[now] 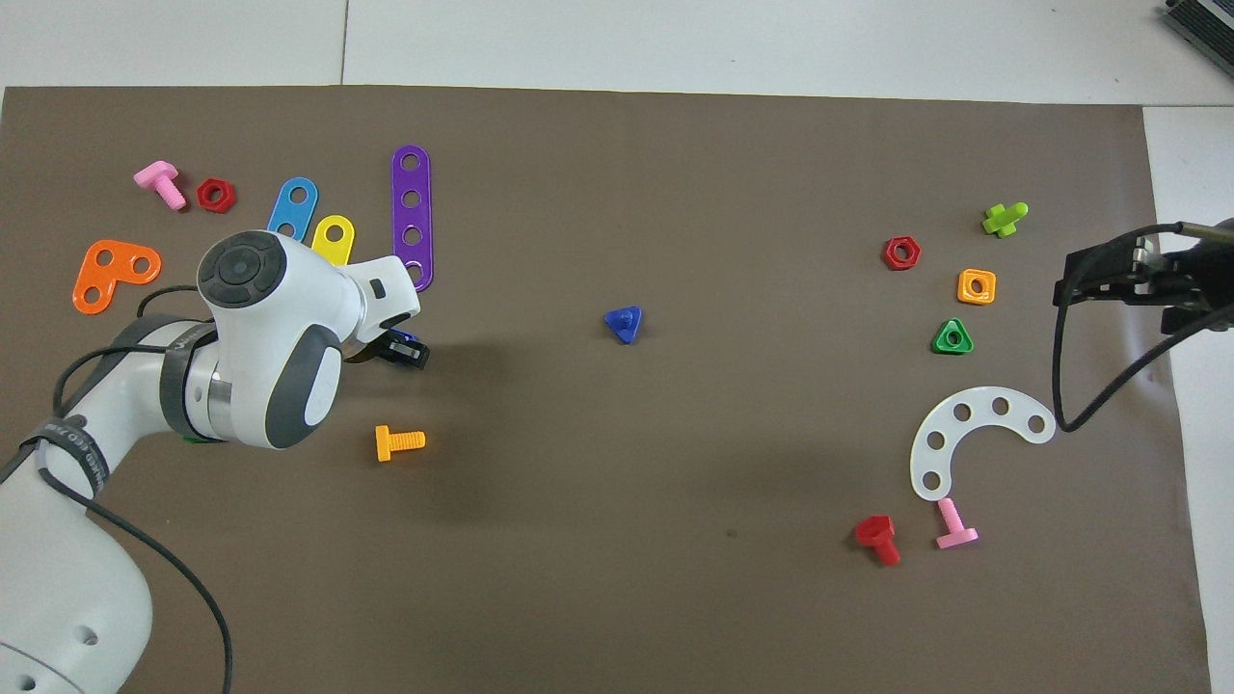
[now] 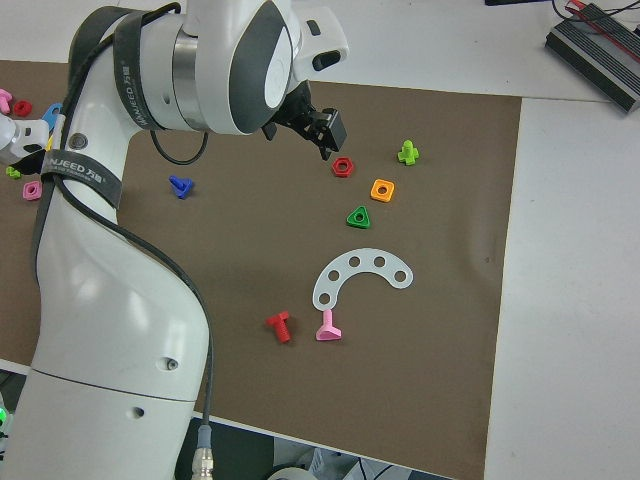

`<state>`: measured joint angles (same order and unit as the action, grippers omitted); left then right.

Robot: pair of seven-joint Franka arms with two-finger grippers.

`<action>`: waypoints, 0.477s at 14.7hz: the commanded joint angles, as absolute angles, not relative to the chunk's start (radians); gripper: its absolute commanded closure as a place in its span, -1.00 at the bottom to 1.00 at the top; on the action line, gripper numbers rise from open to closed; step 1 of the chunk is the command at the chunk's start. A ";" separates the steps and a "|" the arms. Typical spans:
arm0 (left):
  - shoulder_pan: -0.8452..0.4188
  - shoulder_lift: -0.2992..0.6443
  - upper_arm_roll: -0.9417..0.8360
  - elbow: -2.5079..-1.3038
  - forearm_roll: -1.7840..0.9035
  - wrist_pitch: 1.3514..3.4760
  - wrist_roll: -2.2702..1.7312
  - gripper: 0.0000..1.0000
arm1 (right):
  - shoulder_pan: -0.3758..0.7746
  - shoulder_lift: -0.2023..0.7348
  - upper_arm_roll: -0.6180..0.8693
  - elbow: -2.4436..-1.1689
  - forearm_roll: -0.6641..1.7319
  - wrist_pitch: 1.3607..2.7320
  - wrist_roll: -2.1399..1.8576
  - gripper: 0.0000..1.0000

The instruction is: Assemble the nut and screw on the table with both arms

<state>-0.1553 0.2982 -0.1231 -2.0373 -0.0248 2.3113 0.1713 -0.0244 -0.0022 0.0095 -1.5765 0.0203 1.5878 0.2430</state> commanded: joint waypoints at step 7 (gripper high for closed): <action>-0.167 0.282 -0.112 -2.068 -0.034 2.344 0.187 0.37 | 0.055 -0.037 -0.095 -1.606 0.029 1.545 0.170 -1.00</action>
<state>-0.1553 0.2979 -0.1233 -2.0381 -0.0248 2.3161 0.1731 0.0455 -0.0035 -0.0883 -1.5790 0.0203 1.5622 0.1995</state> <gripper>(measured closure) 0.529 0.000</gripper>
